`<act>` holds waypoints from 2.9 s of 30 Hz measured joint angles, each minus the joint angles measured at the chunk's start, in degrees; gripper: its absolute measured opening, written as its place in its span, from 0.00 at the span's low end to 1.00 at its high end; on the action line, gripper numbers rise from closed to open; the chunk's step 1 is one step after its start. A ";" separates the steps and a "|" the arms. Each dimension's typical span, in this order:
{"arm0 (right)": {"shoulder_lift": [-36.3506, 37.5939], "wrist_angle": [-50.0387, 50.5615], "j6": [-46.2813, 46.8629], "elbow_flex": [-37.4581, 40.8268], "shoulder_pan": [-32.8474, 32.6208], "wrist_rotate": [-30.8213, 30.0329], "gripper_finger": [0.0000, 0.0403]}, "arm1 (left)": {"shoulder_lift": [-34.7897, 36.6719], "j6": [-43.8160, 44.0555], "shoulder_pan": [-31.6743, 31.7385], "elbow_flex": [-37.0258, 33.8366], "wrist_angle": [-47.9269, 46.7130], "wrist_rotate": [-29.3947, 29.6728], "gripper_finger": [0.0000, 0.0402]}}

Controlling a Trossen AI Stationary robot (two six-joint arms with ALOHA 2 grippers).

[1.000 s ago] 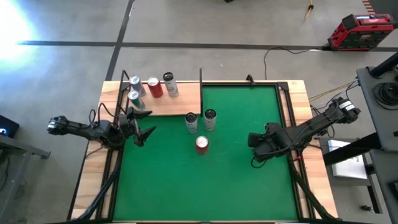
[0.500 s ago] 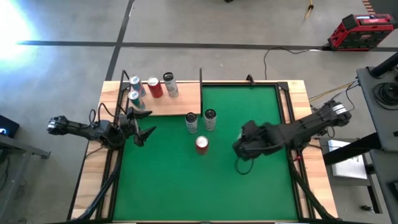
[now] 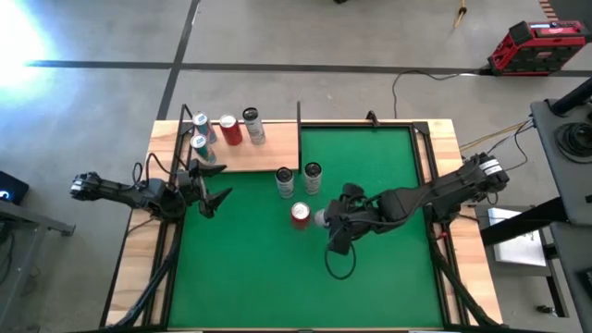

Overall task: Place canned beverage on shelf
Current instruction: Move white yellow soda can to the center of the table

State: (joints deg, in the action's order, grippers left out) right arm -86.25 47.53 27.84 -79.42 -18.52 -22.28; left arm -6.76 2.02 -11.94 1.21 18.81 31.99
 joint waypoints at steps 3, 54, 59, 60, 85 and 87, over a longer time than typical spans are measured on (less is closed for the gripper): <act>-0.27 -1.23 -4.84 0.07 0.58 0.84 0.60 | -0.04 0.00 0.00 0.02 0.02 0.02 0.93; -0.98 -2.03 -46.23 0.11 14.89 18.99 0.81 | -0.17 0.00 0.00 0.02 -0.02 0.00 0.93; 0.71 0.47 -40.42 -1.40 12.78 10.01 0.81 | -0.17 0.00 -0.02 0.02 0.00 0.02 0.93; 1.30 1.15 -39.84 -1.87 12.52 10.37 0.81 | -0.17 0.00 0.00 0.02 -0.02 0.00 0.93; 11.06 6.79 -7.15 -1.55 5.07 20.40 0.81 | -0.26 0.00 0.00 0.01 -0.03 0.02 0.93; 11.97 5.59 -5.85 -0.31 3.90 17.79 0.81 | -0.27 0.00 0.00 0.02 -0.04 0.01 0.93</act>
State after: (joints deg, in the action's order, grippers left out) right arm -74.29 53.12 21.98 -79.72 -14.62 -4.49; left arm -7.04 2.02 -11.95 1.23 18.76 31.99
